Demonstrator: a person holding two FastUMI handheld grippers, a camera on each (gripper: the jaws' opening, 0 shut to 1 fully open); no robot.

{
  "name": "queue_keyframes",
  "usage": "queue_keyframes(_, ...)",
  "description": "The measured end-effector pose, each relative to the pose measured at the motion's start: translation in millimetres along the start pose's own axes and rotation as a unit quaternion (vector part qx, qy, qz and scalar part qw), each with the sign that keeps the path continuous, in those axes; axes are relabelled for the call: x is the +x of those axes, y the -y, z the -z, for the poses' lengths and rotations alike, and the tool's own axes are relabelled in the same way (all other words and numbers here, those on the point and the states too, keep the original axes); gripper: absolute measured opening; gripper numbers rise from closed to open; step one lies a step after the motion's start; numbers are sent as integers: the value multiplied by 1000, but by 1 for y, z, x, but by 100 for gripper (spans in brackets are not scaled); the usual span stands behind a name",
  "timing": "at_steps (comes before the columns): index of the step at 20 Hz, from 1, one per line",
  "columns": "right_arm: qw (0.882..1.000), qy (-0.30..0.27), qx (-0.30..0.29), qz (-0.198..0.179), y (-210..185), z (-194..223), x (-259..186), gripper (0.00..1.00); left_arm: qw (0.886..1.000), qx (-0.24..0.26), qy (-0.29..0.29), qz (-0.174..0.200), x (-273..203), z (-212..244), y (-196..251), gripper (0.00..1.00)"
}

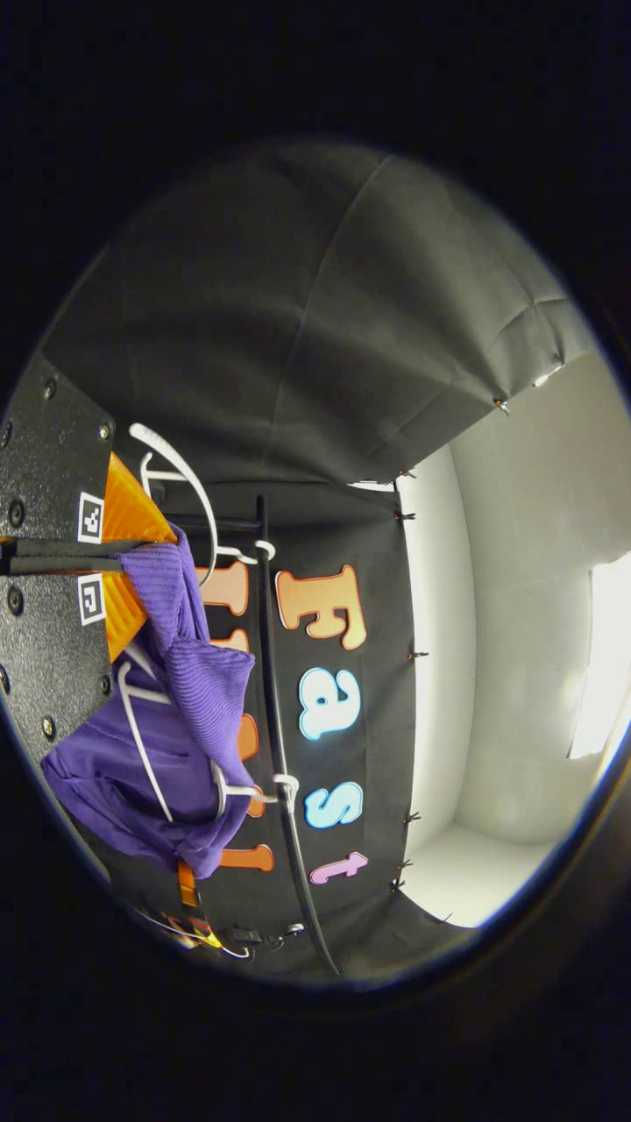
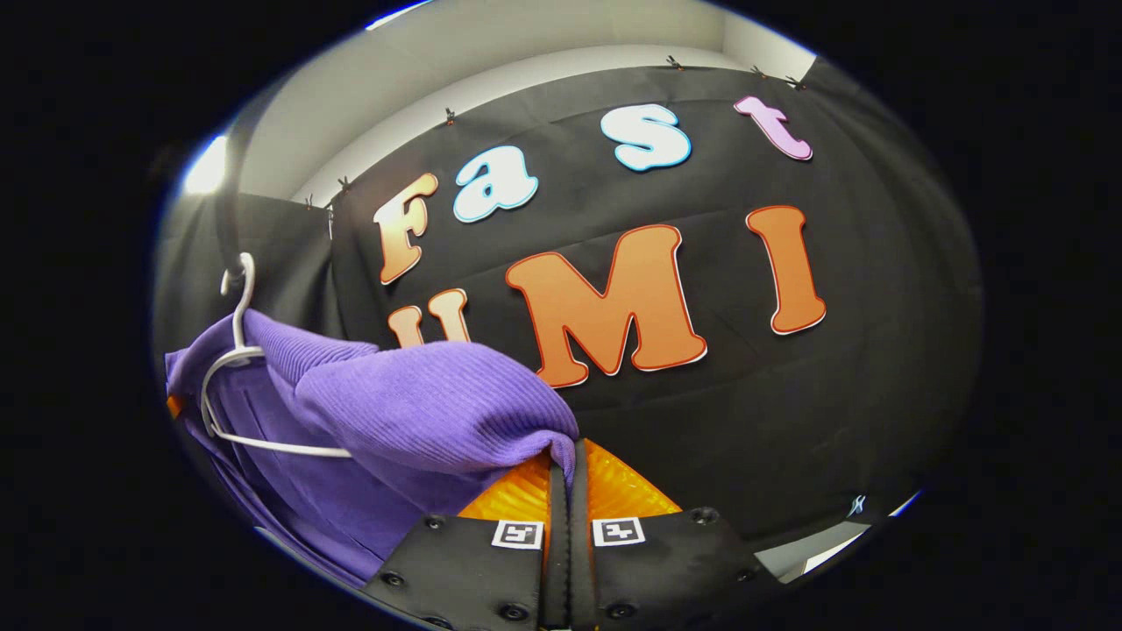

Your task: Grasp the clothes on the hanger with both hands and then place them into the laundry hamper below.

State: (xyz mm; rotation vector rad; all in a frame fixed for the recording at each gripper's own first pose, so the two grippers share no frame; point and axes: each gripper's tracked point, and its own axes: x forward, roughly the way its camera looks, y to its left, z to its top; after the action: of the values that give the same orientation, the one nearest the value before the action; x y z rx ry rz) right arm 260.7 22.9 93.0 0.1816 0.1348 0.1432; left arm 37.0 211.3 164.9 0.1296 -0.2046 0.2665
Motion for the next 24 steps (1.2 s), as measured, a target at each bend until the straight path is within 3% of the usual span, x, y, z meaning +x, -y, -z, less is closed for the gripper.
queue_keyframes(4, 999, 1, 34, 2, 11, -11, 21, 7, 999, 29, -21, -15, 23, 19, -14, 0)
queue_keyframes(7, 999, -14, 51, 9, 19, -3, 37, 7, 998, 12, -60, -2, 33, 54, -6, 0)
queue_keyframes(14, 996, -58, 62, 27, 39, 41, 59, 7, 994, -21, -102, 11, 24, 107, -1, 0)
queue_keyframes(24, 990, -108, 43, 81, 91, 110, 52, 8, 992, -11, -128, 20, 8, 151, 13, 0)
